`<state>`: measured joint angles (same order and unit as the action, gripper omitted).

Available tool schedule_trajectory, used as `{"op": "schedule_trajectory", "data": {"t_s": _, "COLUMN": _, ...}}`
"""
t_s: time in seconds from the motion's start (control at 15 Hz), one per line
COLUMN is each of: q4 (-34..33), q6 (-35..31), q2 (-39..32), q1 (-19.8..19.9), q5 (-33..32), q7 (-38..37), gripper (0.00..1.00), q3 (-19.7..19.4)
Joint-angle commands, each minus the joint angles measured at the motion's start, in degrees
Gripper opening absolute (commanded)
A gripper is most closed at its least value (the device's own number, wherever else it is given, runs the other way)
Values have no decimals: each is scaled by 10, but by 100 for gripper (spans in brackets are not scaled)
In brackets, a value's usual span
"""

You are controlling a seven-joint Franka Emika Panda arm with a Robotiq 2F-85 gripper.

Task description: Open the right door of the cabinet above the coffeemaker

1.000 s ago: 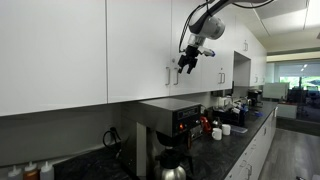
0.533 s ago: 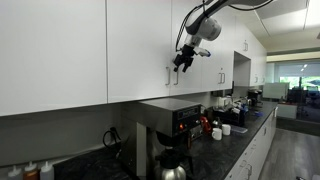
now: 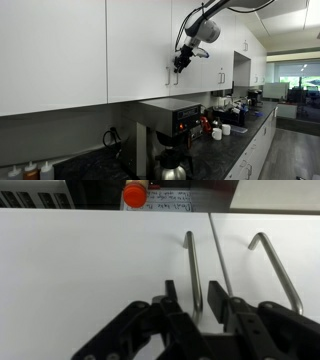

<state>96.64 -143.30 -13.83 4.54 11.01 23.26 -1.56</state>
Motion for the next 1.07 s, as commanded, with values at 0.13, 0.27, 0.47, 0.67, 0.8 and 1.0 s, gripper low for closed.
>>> {"op": "schedule_trajectory", "data": {"t_s": 0.13, "q4": 3, "q6": -48, "q2": -12, "q1": 23, "q5": 48, "q7": 40, "gripper": 0, "q3": 34}}
{"op": "schedule_trajectory", "data": {"t_s": 0.27, "q4": 4, "q6": -46, "q2": -11, "q1": 27, "q5": 57, "q7": 41, "gripper": 0, "q3": 36}}
{"op": "schedule_trajectory", "data": {"t_s": 0.47, "q4": 10, "q6": -37, "q2": -3, "q1": 29, "q5": 49, "q7": 33, "gripper": 2, "q3": 32}}
{"op": "schedule_trajectory", "data": {"t_s": 0.67, "q4": 25, "q6": -17, "q2": 22, "q1": 31, "q5": 38, "q7": 22, "gripper": 2, "q3": 25}}
{"op": "schedule_trajectory", "data": {"t_s": 0.8, "q4": 46, "q6": -14, "q2": 43, "q1": 31, "q5": 35, "q7": 23, "gripper": 2, "q3": 22}}
{"op": "schedule_trajectory", "data": {"t_s": 1.0, "q4": 80, "q6": -5, "q2": 77, "q1": 30, "q5": 26, "q7": 29, "gripper": 2, "q3": 18}}
